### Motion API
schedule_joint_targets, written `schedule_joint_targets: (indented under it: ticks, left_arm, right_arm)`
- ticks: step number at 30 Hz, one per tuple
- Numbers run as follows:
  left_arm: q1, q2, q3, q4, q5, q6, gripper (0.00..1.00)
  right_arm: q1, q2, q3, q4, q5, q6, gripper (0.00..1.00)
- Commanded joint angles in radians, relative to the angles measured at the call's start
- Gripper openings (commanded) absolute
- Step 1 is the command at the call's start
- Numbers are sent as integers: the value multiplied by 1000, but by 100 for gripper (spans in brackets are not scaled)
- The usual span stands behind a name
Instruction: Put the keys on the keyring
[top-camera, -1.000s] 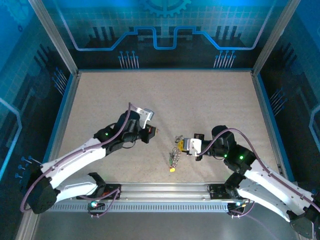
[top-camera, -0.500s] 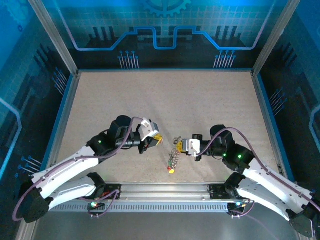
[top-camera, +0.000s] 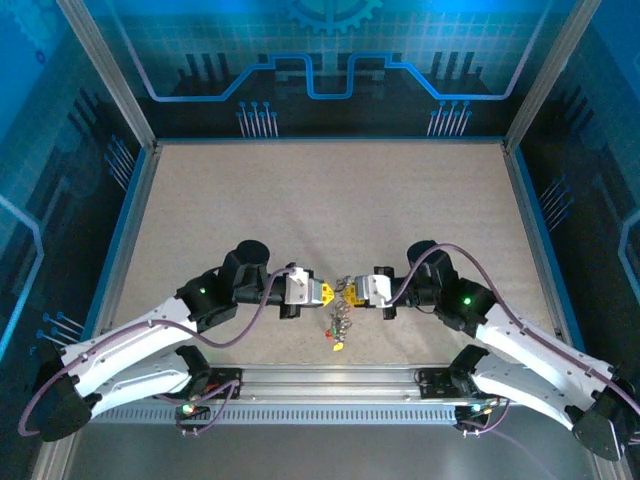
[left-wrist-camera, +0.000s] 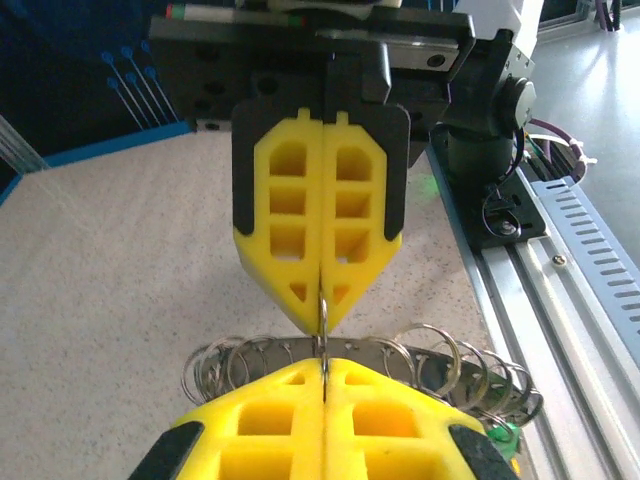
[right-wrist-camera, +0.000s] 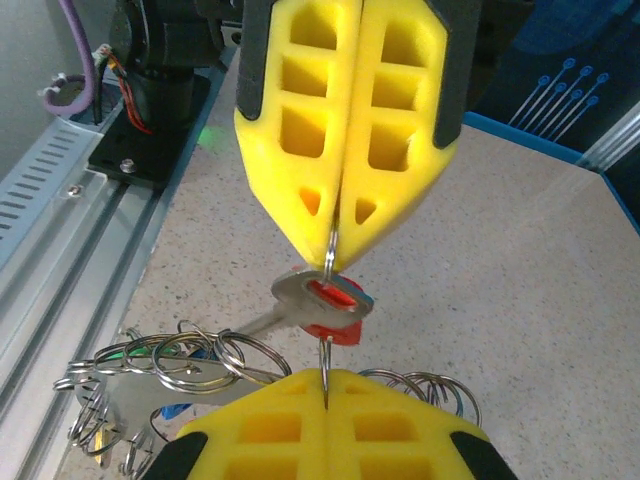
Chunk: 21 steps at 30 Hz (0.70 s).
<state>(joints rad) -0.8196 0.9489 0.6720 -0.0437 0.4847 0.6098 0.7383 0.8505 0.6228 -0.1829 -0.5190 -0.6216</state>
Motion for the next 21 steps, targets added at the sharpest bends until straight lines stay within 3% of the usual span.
schedule_joint_targets:
  ticks: [1,5,21]
  left_arm:
    - [-10,-9,-11,51,5,69,0]
    - [-10,-5,-6,34,-30,103,0]
    - [-44,10,-9,18,4,193,0]
  right_arm:
    - [-12,4,47,28,-91,5,0]
    - [-12,16,61,11,-146,7,0]
    - [-13,54,79,-11,-137,16,0]
